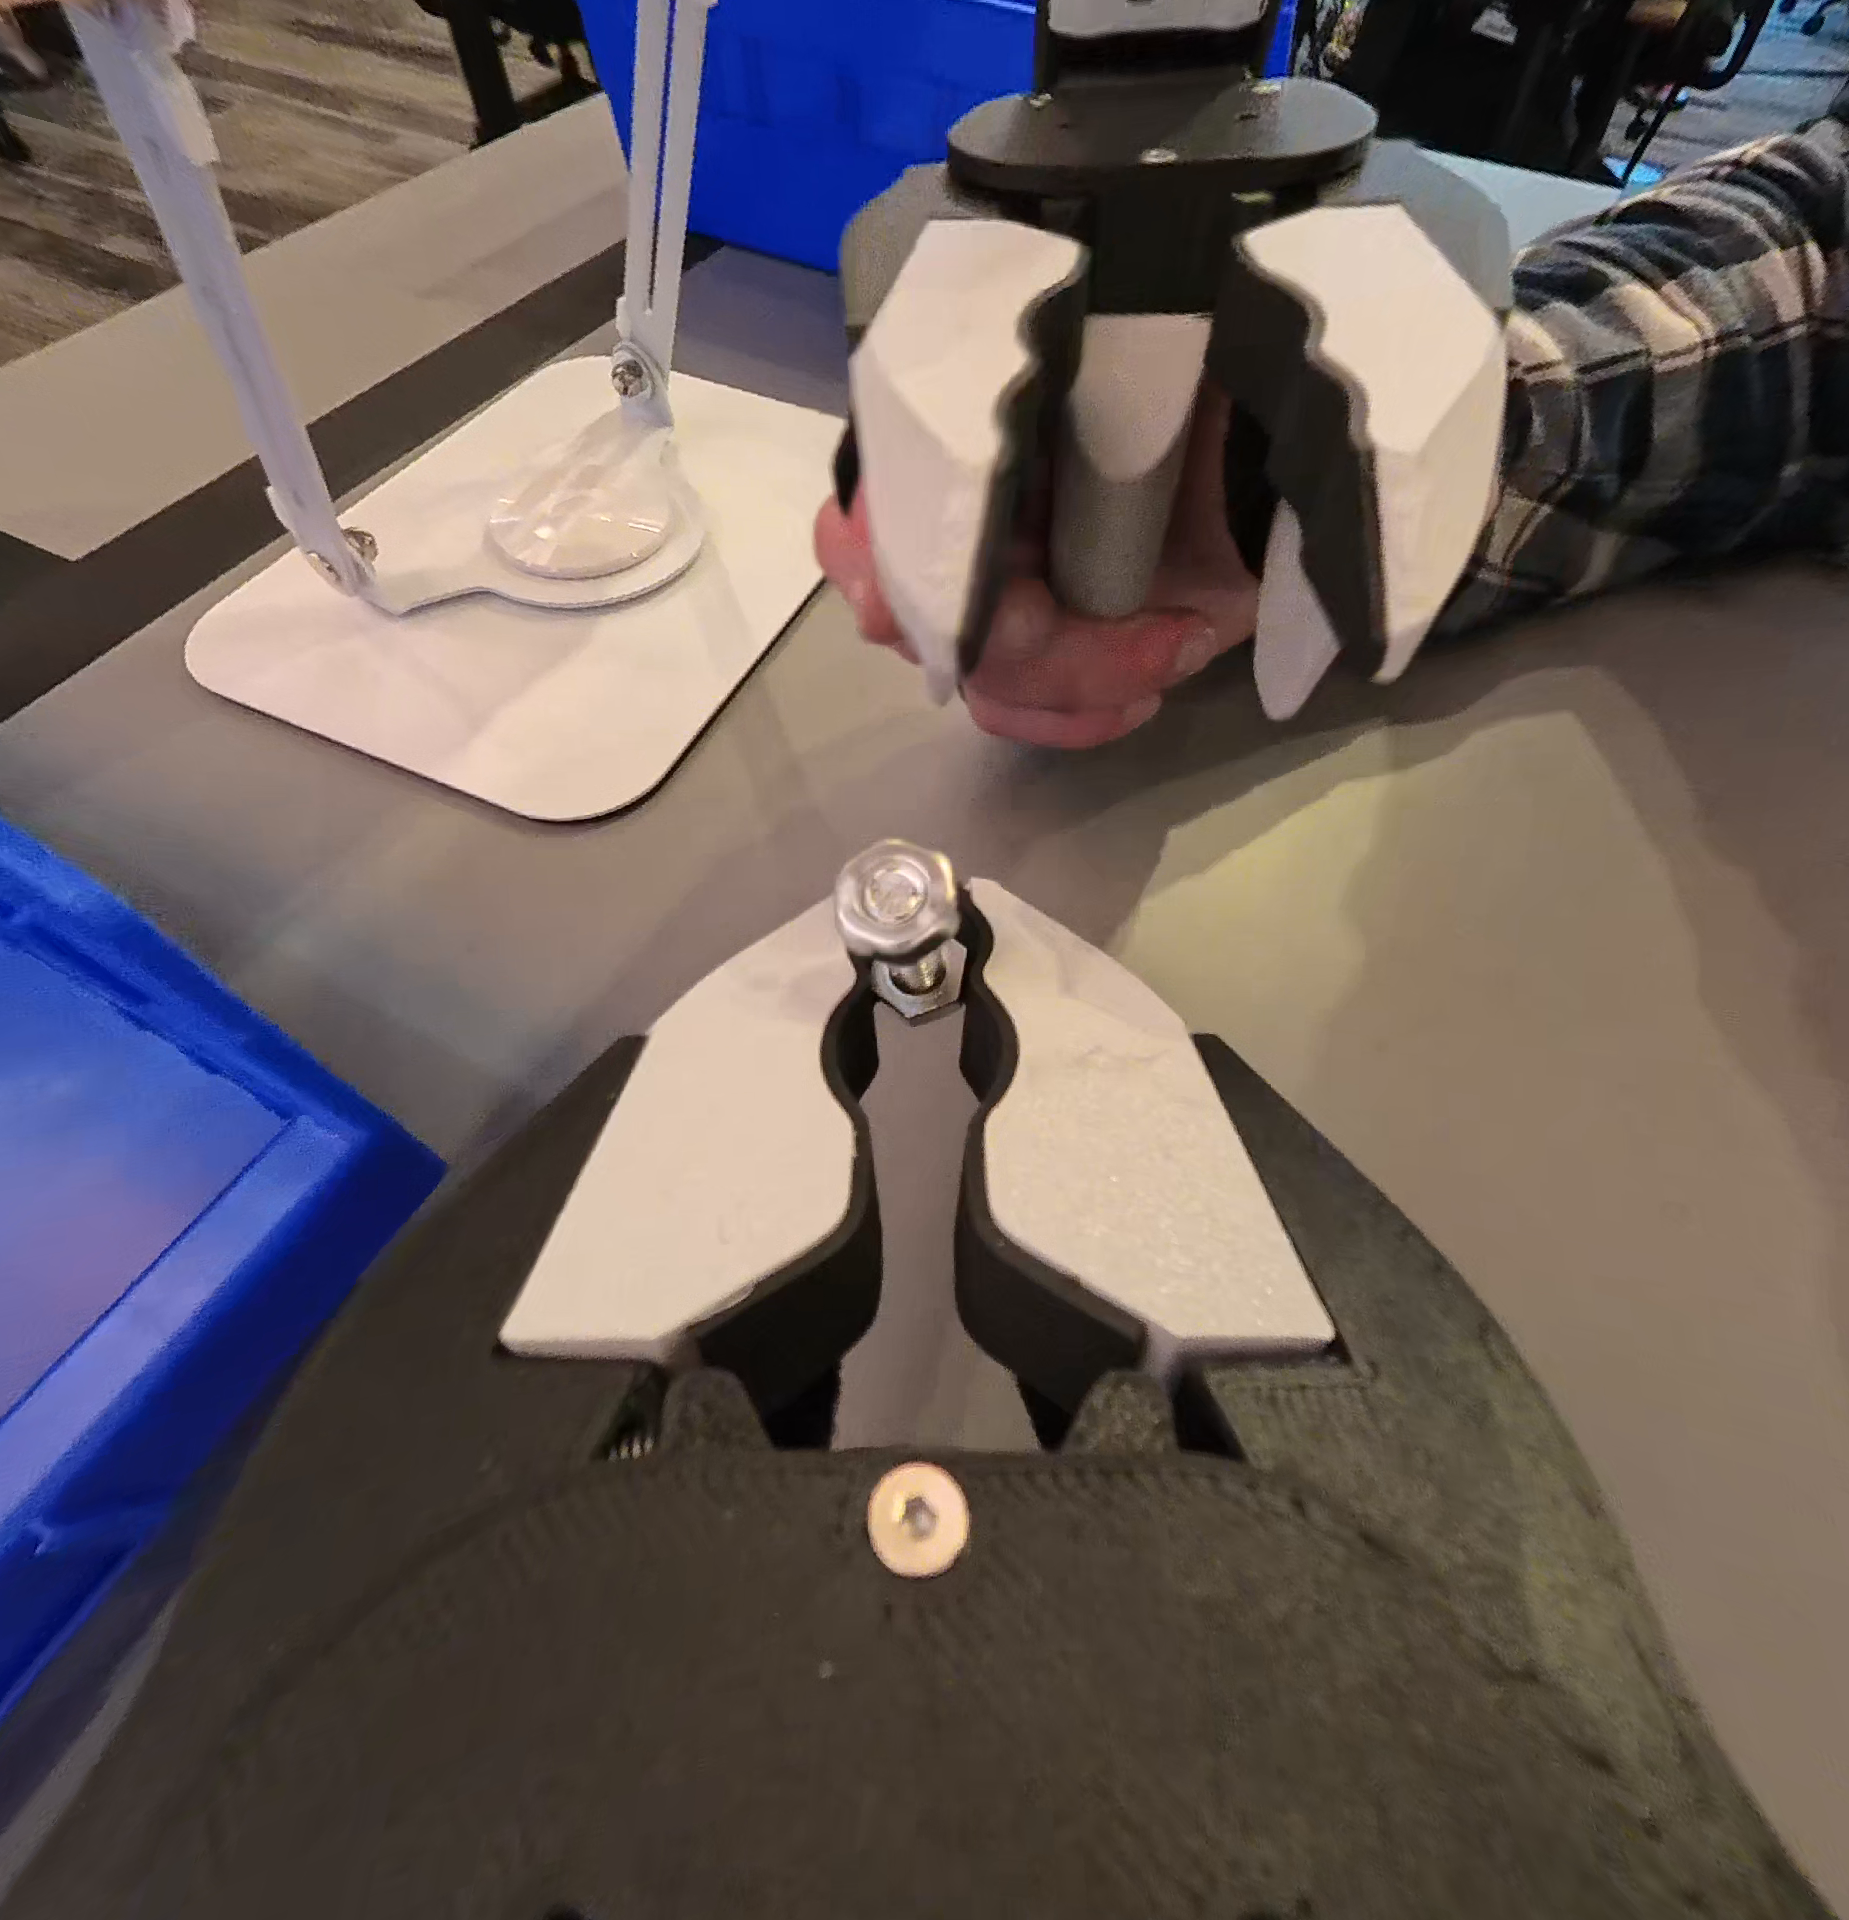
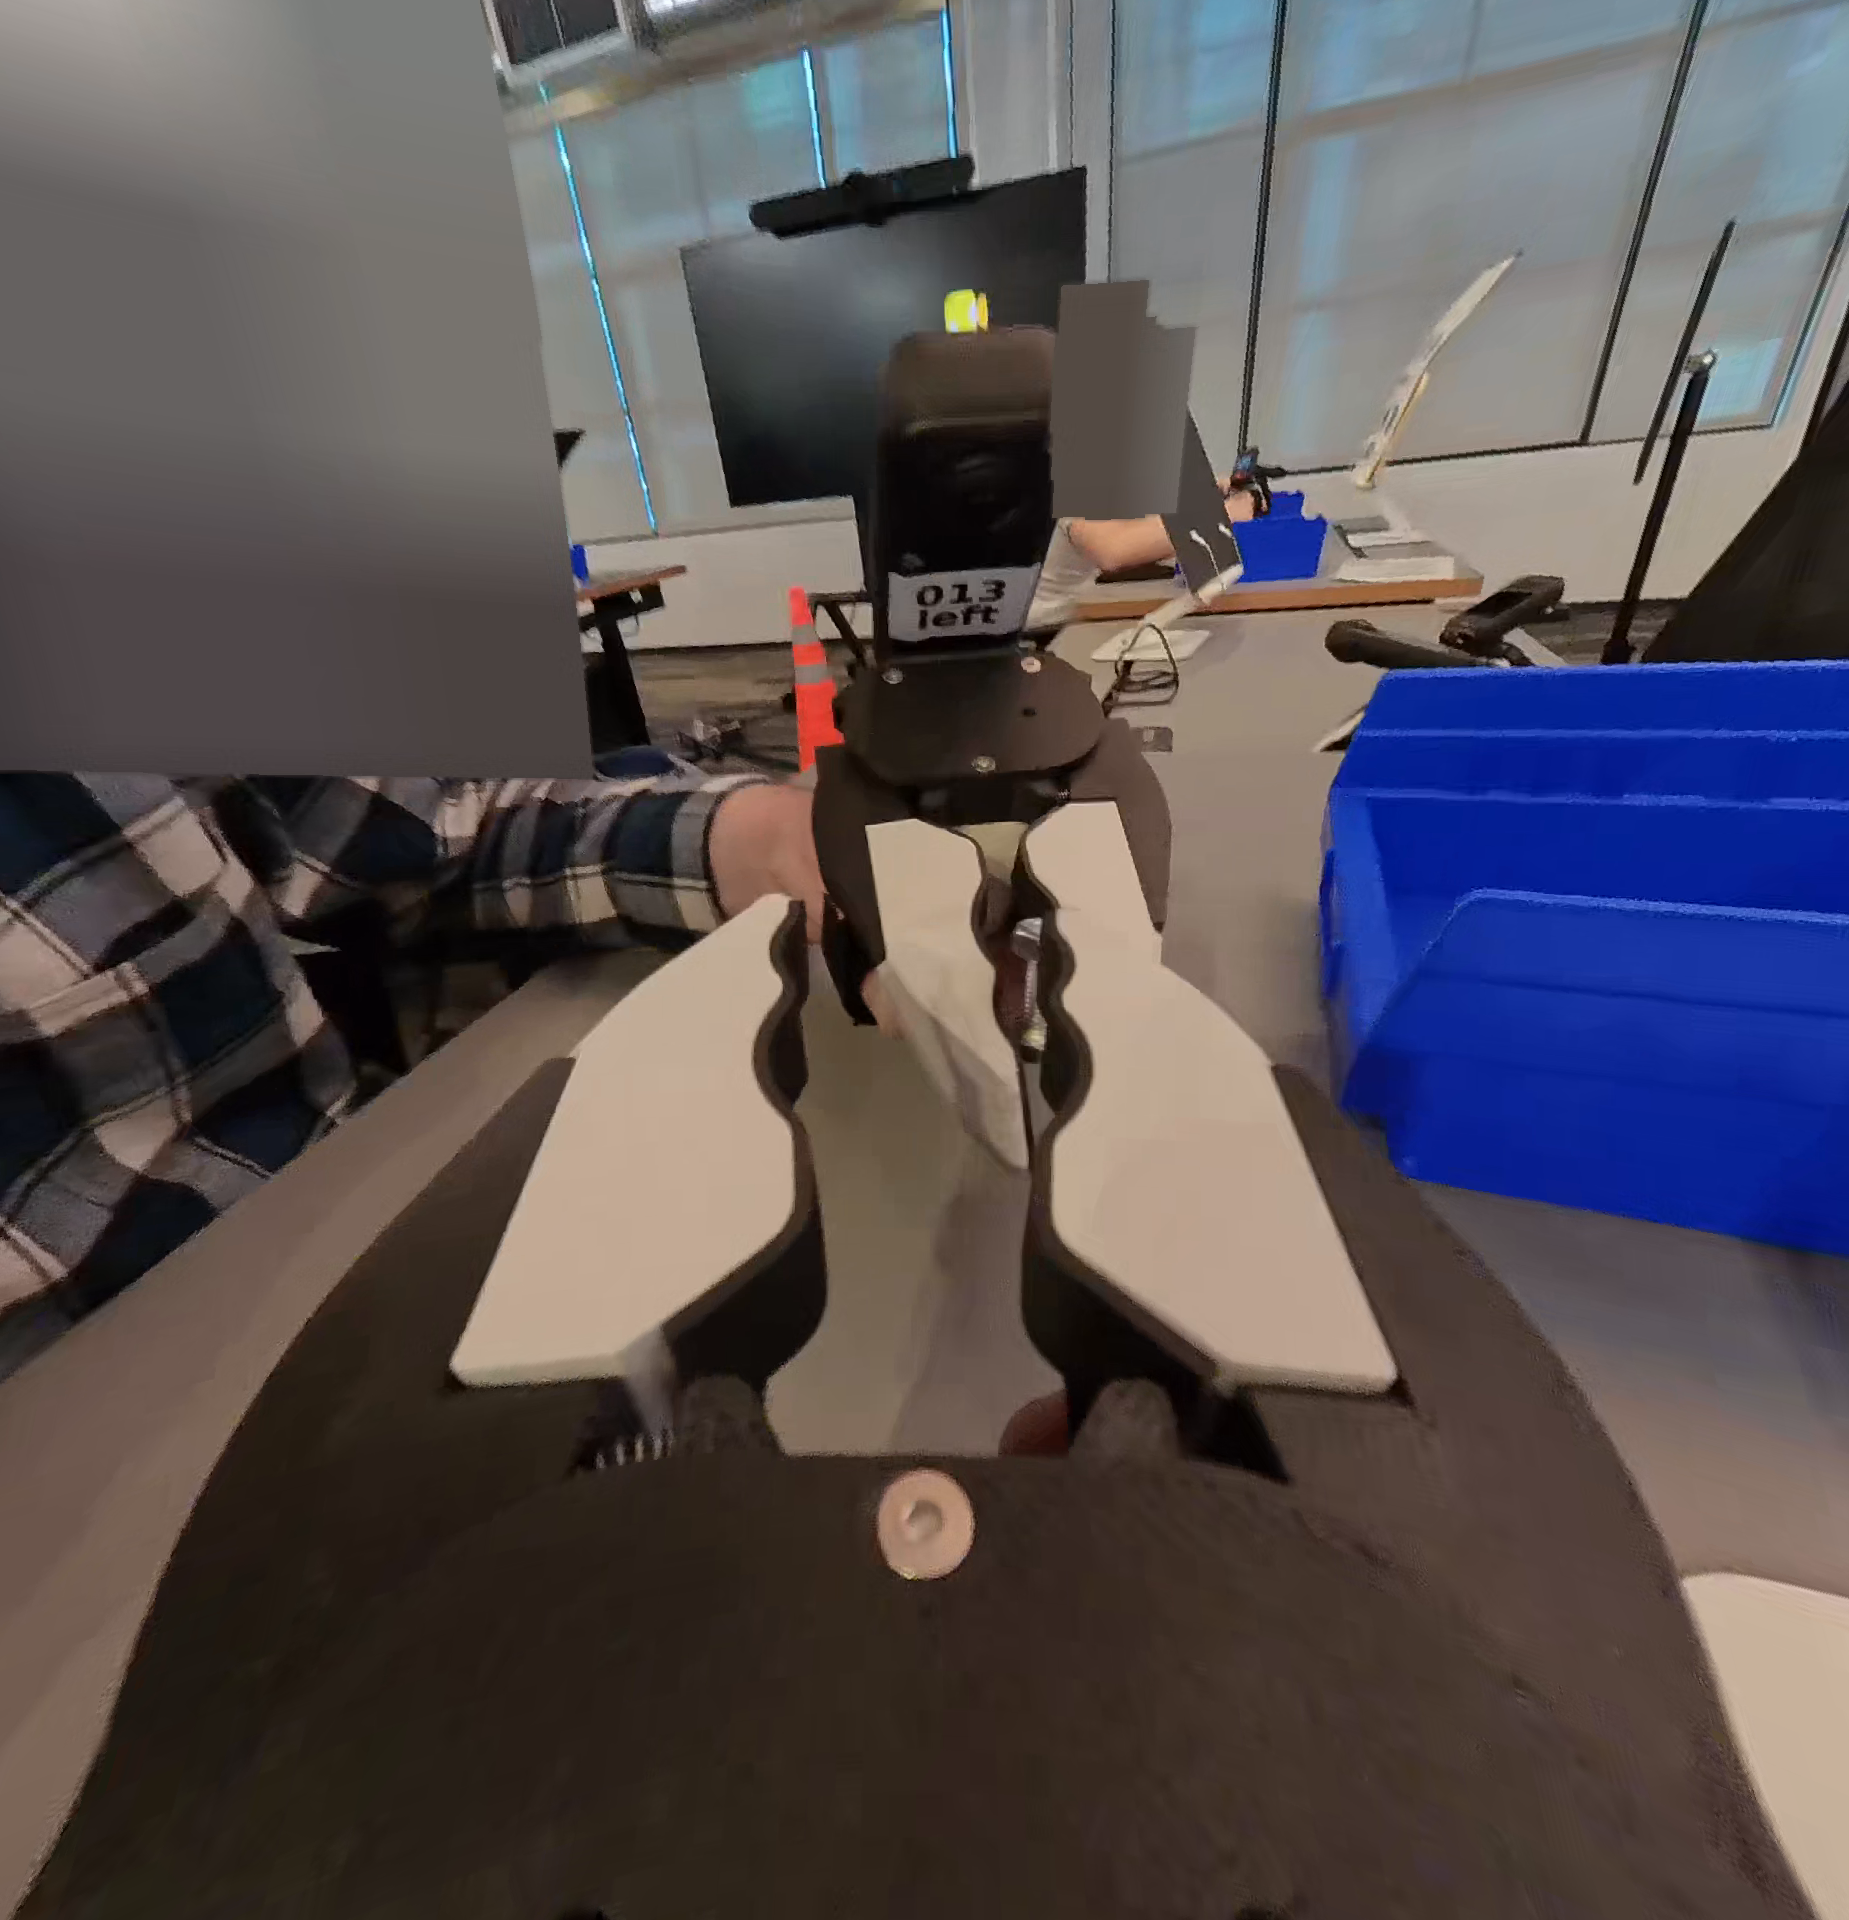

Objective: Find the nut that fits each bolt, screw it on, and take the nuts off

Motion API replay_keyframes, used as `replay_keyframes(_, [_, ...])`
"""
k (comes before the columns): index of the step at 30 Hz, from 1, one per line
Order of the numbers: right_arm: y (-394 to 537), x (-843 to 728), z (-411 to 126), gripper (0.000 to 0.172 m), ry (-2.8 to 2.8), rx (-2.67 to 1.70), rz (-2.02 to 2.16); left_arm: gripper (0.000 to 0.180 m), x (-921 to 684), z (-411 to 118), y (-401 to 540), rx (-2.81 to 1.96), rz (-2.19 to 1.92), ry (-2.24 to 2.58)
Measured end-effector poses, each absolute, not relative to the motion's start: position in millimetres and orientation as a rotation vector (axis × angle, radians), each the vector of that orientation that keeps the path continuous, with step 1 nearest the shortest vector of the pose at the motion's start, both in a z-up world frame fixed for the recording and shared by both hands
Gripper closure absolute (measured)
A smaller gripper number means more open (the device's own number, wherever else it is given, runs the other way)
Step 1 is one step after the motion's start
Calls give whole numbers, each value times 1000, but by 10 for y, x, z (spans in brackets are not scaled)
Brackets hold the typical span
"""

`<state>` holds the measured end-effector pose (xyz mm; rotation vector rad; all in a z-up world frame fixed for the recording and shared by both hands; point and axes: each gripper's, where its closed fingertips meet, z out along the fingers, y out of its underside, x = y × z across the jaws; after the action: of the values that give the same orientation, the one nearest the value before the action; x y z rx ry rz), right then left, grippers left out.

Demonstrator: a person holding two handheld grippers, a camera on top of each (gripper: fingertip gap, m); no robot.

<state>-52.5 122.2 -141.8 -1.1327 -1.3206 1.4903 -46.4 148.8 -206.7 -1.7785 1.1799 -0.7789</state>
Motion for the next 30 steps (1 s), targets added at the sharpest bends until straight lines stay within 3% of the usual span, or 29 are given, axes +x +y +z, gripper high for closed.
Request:
replay_keyframes(4, [1182,-702,-1587,103,-1384,-1199,1409,169,-383,-2076,1428,-1766,-785,1216])
replay_keyframes(9, [1105,-754,-1640,104,-1437,-1191,1386,169,-377,-2088,1430,-1769,-783,1216])
replay_keyframes(11, [1099,-662,-1597,119,-1438,-1159,1408,169,-390,-2078,1441,-1769,-785,1205])
replay_keyframes(12, [950,-526,-1527,172,-1502,-1044,1520,169,-408,-2064,1452,-1774,-786,1195])
replay_keyframes(14, [950,-394,-1444,166,-1471,-1007,1644,169,-451,-2076,1485,-1781,-756,1196])
replay_keyframes(19, [1236,-536,-1524,114,-1359,-1150,1493,169,-375,-2123,1431,-1781,-782,1226])
replay_keyframes(27, [1217,-670,-1634,123,-1416,-1182,1372,169,-376,-2112,1424,-1775,-785,1232])
replay_keyframes(30, [1267,-687,-1637,136,-1398,-1204,1354,169,-354,-2121,1400,-1770,-784,1251])
